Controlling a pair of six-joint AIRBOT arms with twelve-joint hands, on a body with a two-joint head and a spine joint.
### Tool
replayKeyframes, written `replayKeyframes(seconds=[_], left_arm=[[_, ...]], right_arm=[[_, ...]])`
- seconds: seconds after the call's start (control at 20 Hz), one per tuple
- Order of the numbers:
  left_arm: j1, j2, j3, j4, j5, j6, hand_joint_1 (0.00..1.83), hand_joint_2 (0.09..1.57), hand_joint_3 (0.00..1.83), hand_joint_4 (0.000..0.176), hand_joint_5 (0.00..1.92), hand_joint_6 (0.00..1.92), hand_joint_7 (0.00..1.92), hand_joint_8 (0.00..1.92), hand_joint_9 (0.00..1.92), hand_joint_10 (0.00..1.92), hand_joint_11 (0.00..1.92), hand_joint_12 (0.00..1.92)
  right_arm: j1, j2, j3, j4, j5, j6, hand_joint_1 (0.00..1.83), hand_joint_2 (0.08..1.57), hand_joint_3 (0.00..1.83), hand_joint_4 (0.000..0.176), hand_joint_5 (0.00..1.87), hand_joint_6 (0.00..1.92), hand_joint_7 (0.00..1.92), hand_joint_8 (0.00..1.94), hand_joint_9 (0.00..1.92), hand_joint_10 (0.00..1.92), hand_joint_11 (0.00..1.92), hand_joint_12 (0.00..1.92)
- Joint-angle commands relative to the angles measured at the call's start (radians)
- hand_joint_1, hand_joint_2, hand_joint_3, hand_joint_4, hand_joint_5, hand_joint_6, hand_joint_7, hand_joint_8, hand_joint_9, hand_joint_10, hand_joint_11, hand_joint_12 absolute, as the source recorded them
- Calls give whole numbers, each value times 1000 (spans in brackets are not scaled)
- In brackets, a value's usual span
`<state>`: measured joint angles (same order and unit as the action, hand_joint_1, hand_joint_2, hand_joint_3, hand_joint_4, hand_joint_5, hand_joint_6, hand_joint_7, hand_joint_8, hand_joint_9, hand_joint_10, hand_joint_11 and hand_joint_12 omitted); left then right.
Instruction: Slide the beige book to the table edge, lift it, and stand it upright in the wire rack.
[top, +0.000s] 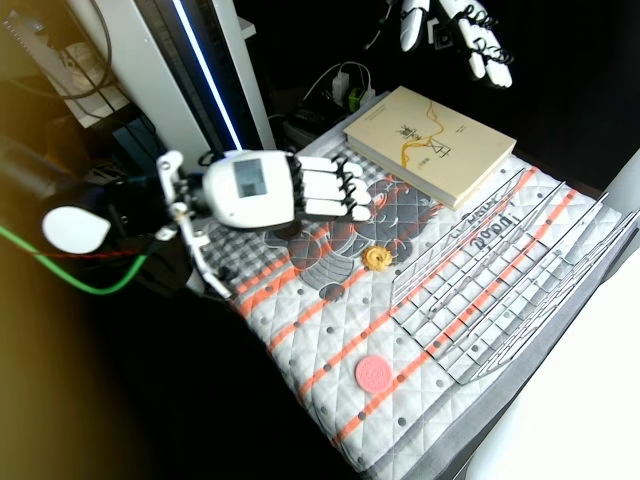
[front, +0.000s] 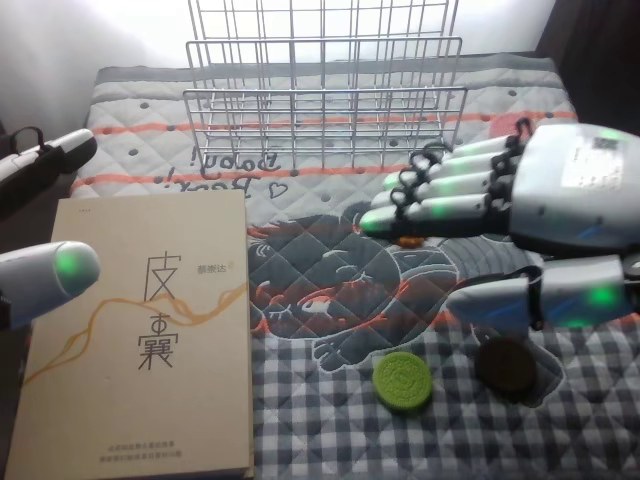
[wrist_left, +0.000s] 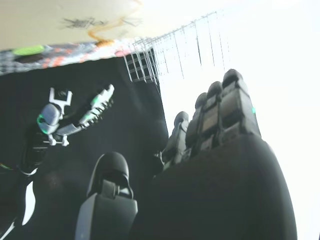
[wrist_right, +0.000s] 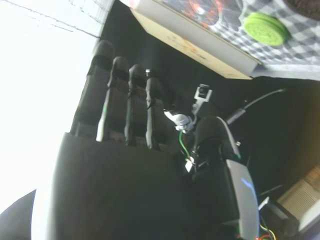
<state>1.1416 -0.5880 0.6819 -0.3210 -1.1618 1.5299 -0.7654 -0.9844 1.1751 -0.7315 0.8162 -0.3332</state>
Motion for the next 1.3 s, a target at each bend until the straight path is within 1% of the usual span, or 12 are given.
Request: replayKeyframes(seconds=[0.0,0.1,0.15,0.3,0.4,0.45,0.55,0.65,0.85,0.95,1.1,1.25], left_arm=[[0,9,-2,-4,-132,-2,0,1134,0,101,0,0,0,0,0,0,0,0],[1,9,-3,-4,-132,-2,0,1142,0,90,0,0,0,0,0,0,0,0],[2,9,-3,-4,-131,-2,0,1127,0,106,0,0,0,0,0,0,0,0],[3,9,-3,-6,-137,-2,0,1117,0,107,0,0,0,0,0,0,0,0],[3,9,-3,-9,-149,-2,0,1131,0,99,0,0,0,0,0,0,0,0],[4,9,-4,-10,-152,-2,0,1152,0,81,0,0,0,0,0,0,0,0],[4,9,-4,-10,-151,-3,0,1170,2,83,0,0,0,0,0,0,0,0],[4,9,-4,-10,-151,-3,0,1177,4,85,0,0,0,0,0,0,0,0],[4,9,-3,-9,-156,-7,0,1177,4,66,0,0,0,0,0,0,0,0],[4,9,-2,-8,-157,-13,0,1173,2,76,0,0,0,0,0,0,0,0],[4,8,0,-5,-159,-21,0,1183,7,64,0,0,0,0,0,0,0,0],[4,4,5,-1,-164,-38,0,1180,5,76,0,0,0,0,0,0,0,0]], right_arm=[[26,-19,3,-5,70,28,0,1372,0,0,275,6,301,0,266,0,374,41],[49,-49,17,-65,56,66,0,1367,0,0,308,16,327,10,278,6,384,44],[69,-73,31,-120,45,105,0,1369,0,0,316,17,332,11,285,9,396,49],[95,-120,58,-204,28,162,0,1369,0,0,282,0,305,0,273,1,336,24],[111,-145,70,-247,13,181,0,1369,0,0,284,1,318,6,256,0,286,14],[121,-159,78,-275,4,198,0,1365,0,0,284,1,321,6,256,1,295,19],[131,-184,92,-316,3,228,0,1366,0,0,285,2,330,8,271,7,335,38],[141,-203,100,-346,-3,239,0,1353,0,0,307,9,343,11,297,15,474,105],[159,-238,118,-401,-19,262,0,1361,0,0,336,0,353,0,317,0,306,640],[160,-256,132,-404,-20,267,0,1356,0,0,333,1,349,1,308,1,262,653],[165,-283,149,-412,-28,267,0,1344,0,0,338,2,352,2,308,1,228,644],[168,-307,165,-418,-31,267,0,1336,0,0,343,3,366,7,322,6,207,628]])
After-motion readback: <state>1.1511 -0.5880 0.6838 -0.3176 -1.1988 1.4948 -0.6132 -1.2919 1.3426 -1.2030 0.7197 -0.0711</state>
